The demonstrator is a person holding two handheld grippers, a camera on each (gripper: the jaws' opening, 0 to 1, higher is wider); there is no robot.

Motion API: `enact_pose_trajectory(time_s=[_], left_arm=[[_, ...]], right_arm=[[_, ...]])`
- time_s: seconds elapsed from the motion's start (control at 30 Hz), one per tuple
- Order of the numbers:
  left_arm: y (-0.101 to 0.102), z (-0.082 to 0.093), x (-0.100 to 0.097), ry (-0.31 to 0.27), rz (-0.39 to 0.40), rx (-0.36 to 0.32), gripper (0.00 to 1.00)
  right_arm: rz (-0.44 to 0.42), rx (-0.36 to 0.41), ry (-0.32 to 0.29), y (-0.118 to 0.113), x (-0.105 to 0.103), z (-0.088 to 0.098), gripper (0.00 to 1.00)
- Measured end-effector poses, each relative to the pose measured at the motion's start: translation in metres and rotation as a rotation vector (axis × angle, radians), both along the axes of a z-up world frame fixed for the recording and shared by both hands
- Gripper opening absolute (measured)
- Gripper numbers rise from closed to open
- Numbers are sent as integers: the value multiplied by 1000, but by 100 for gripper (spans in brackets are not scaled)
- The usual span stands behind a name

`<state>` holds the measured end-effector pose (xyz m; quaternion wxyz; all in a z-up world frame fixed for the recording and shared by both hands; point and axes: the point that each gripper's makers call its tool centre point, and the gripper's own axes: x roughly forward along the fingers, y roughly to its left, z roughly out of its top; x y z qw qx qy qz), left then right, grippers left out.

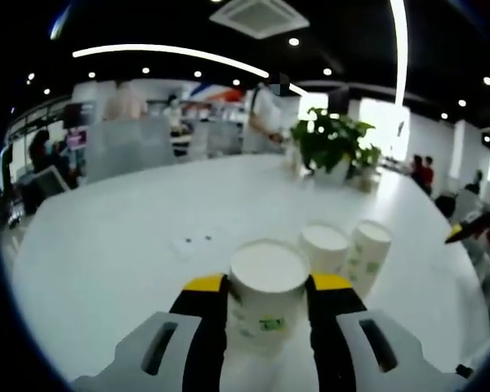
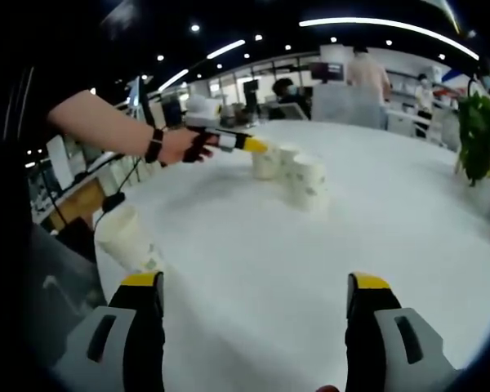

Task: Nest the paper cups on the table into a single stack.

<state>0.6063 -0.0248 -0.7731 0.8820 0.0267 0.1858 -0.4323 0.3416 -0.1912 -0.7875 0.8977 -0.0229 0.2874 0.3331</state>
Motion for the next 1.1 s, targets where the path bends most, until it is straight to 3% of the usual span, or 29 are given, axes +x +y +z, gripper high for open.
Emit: enact_pose_trajectory(time_s=[0.77,1.1], left_arm=[[9,38,-17,-27,-2,-8,36],[8,54,-35,-33,-6,-26,36]], right_arm=[[-1,1,-28,6,-10,13,91],[10,8,-40,9,-12,19,91]])
